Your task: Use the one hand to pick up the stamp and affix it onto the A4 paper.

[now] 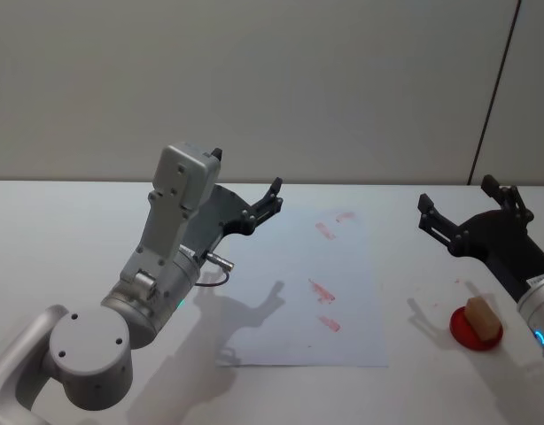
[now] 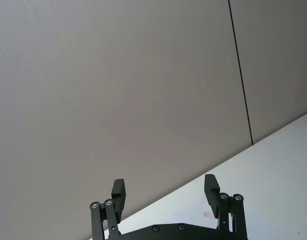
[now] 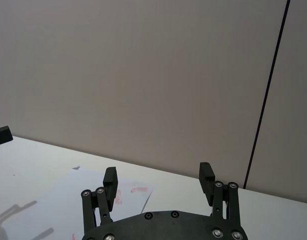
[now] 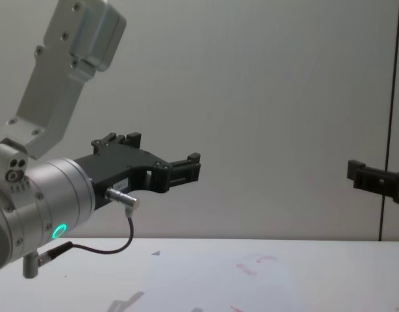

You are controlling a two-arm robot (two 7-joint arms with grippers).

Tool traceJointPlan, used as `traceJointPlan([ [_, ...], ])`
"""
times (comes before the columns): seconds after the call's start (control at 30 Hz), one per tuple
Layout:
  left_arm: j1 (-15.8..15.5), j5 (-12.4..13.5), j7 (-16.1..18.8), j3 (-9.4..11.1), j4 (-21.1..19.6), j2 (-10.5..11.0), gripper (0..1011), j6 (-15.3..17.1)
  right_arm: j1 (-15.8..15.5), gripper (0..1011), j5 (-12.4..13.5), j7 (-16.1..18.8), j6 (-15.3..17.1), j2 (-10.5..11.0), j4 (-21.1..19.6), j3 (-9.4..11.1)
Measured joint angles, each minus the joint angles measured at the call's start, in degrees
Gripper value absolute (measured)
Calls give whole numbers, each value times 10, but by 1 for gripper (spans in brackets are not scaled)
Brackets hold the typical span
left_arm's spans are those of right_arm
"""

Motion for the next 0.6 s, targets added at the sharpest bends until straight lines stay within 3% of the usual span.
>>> traceJointPlan([
  [0.6,0,0,0,0,0,0,1003,0,0,1001,0,0,0,0,0,0],
])
